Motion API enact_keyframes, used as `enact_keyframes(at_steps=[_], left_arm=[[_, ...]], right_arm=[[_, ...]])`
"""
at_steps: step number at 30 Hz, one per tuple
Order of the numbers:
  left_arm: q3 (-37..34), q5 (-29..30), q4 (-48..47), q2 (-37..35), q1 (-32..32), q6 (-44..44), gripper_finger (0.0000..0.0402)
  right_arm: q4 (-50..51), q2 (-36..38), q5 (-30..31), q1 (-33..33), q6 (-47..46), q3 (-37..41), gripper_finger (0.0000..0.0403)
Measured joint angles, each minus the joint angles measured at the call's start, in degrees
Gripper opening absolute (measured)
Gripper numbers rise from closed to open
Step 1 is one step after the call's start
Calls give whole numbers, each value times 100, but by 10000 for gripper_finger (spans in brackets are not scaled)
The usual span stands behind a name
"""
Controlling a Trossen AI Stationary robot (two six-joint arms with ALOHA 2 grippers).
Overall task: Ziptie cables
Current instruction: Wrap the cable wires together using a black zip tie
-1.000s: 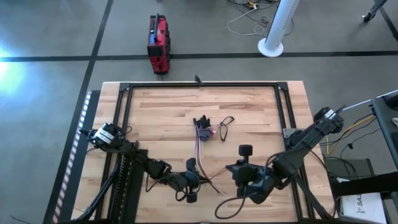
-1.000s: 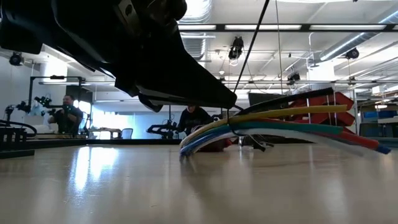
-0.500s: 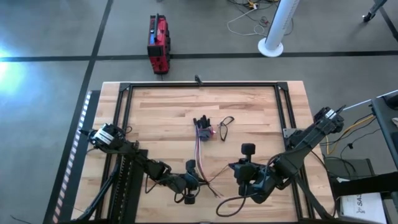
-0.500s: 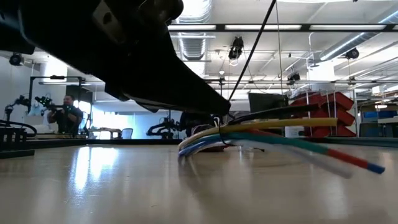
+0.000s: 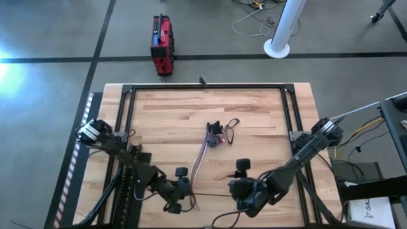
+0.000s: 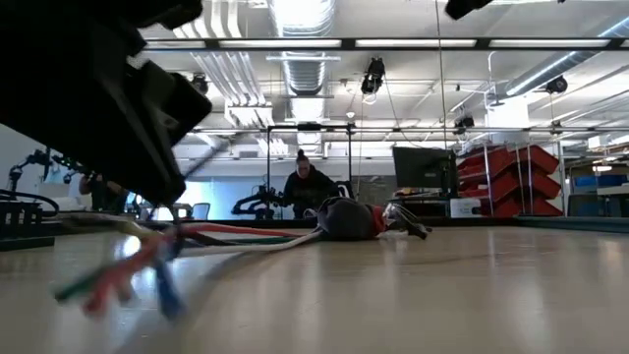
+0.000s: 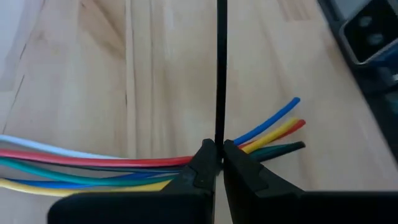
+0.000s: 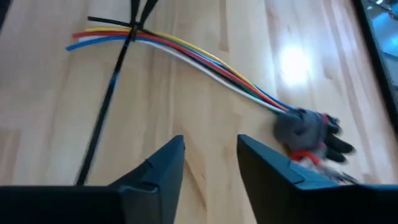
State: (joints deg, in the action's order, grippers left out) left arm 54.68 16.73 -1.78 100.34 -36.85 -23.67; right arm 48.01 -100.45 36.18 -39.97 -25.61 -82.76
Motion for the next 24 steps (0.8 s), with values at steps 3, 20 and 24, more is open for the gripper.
enact_keyframes(at_steps=[3,20,24], left_arm=[[0,5,35,-51,-65,-45,1],[-7,-708,-377,112,-166,-370,1],[-9,-817,-682,73,-193,-391,1]], right_arm=[[-454,-293,-8,83,236,0,155],[-1777,-1427,-2029,1887,1971,4,130],[-2332,-1814,-2841,2435,2361,4,102]])
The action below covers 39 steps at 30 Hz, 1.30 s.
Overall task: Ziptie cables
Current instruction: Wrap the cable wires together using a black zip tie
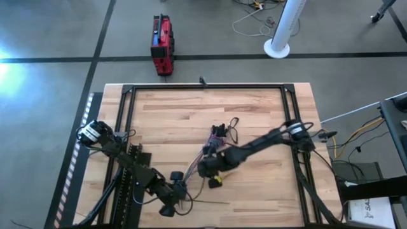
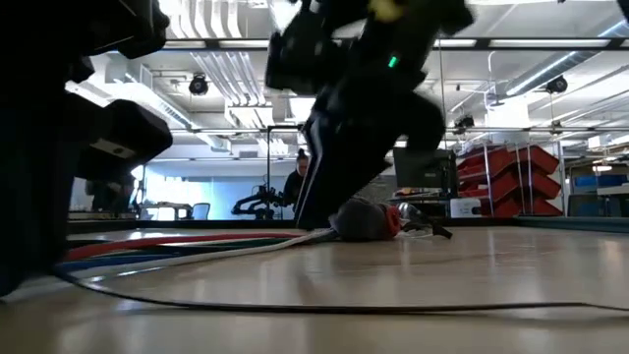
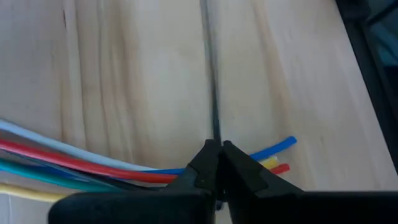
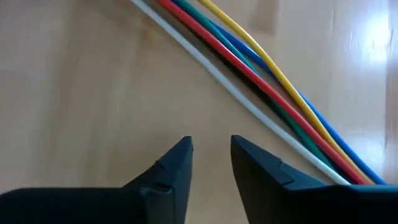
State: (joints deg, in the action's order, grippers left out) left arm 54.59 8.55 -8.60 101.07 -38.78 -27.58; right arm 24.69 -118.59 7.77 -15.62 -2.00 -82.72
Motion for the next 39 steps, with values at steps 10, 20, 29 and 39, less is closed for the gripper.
enact_keyframes(at_steps=[10,20,29,39], left_arm=[[-2,-9,-74,-12,-27,12,1],[-2,151,-54,-18,-21,6,1],[-2,446,-101,-21,-16,-265,0],[-2,448,-218,-25,-22,-399,0]], right_arm=[[-97,-443,-302,1103,244,-132,30],[548,-53,-530,1175,607,-195,16],[1243,114,123,1213,599,-46,22],[2042,86,629,1754,471,64,12]])
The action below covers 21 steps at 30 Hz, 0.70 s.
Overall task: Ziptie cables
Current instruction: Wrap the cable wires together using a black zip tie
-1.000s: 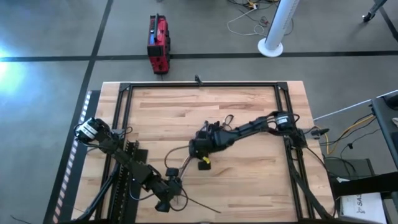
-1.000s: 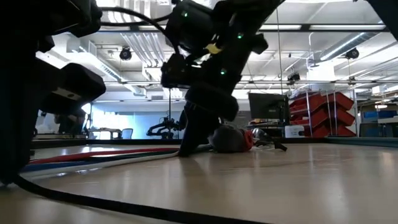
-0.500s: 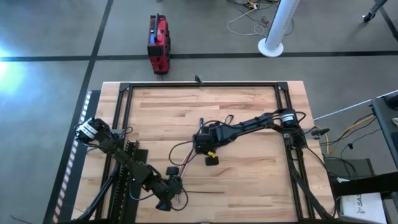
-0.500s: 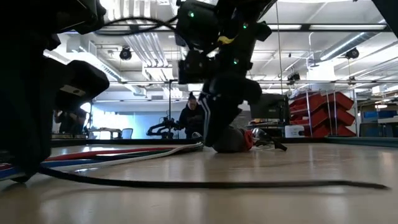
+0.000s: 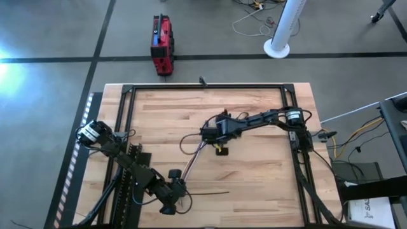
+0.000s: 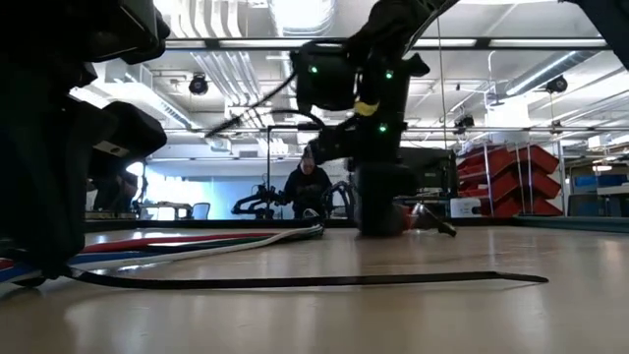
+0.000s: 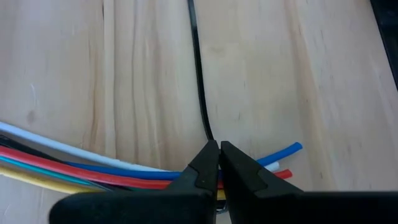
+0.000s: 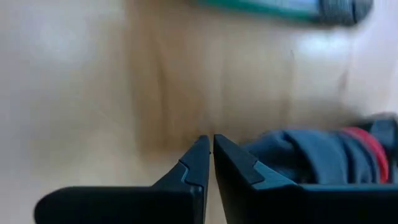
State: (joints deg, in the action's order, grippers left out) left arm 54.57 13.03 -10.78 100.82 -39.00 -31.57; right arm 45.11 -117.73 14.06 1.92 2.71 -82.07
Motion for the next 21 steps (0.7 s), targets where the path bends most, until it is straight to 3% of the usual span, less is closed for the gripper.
enact_keyframes(at_steps=[5,10,14,21], left_arm=[[0,5,-2,0,7,98,0],[0,9,5,-1,9,104,0],[0,9,8,-2,9,106,0],[0,9,20,-26,9,89,0]], right_arm=[[-208,24,24,1,-1,19,11],[-1570,-117,-868,0,297,93,11],[-2723,-276,-949,23,365,86,11],[-2598,-282,-1579,-200,30,94,11]])
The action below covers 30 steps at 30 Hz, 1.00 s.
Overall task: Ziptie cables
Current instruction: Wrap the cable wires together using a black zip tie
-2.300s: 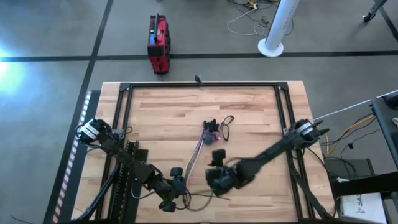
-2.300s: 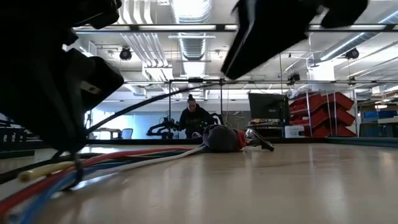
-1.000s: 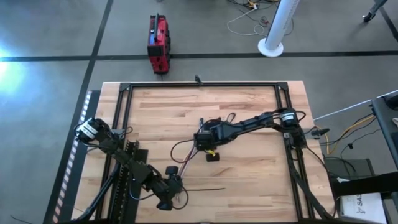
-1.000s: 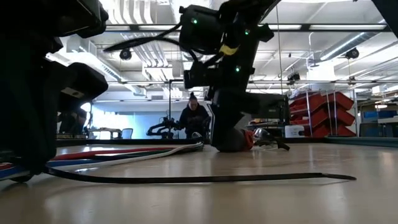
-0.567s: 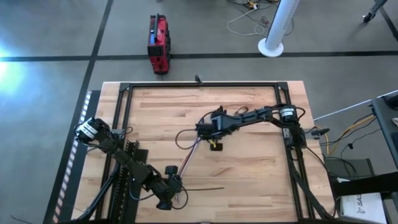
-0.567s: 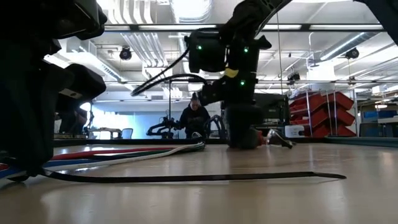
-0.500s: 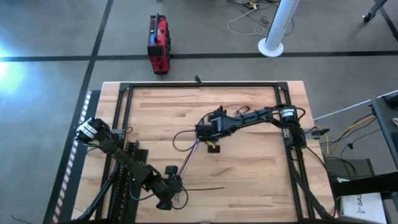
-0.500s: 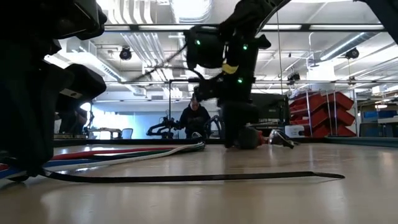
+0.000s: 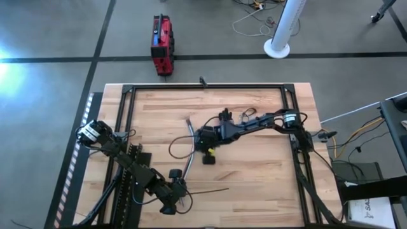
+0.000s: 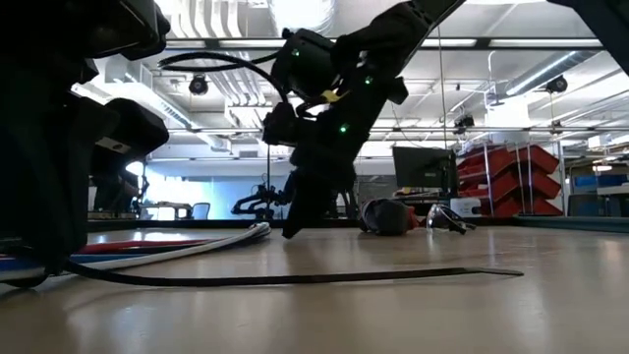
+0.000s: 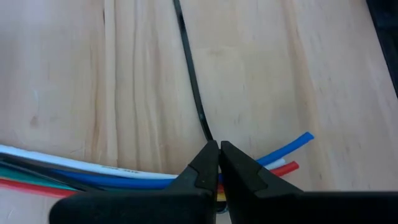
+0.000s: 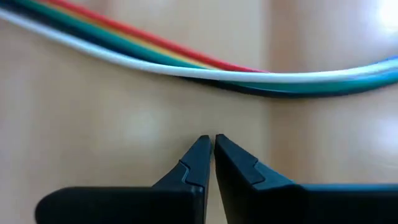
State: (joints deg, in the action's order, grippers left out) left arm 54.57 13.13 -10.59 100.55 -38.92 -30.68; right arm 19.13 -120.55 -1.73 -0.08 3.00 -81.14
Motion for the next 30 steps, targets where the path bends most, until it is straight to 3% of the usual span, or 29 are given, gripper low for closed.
enact_keyframes(at_steps=[4,15,25,30], left_arm=[[0,67,6,0,5,39,0],[0,144,12,-13,20,123,0],[-7,224,-12,-20,17,125,0],[-28,232,-12,-20,11,136,0]], right_arm=[[-231,-44,-592,-289,-180,54,11],[-2461,-601,-591,-717,-456,83,11],[-1302,-84,-587,-1195,-302,80,11],[-1741,-46,-581,-1646,-351,82,12]])
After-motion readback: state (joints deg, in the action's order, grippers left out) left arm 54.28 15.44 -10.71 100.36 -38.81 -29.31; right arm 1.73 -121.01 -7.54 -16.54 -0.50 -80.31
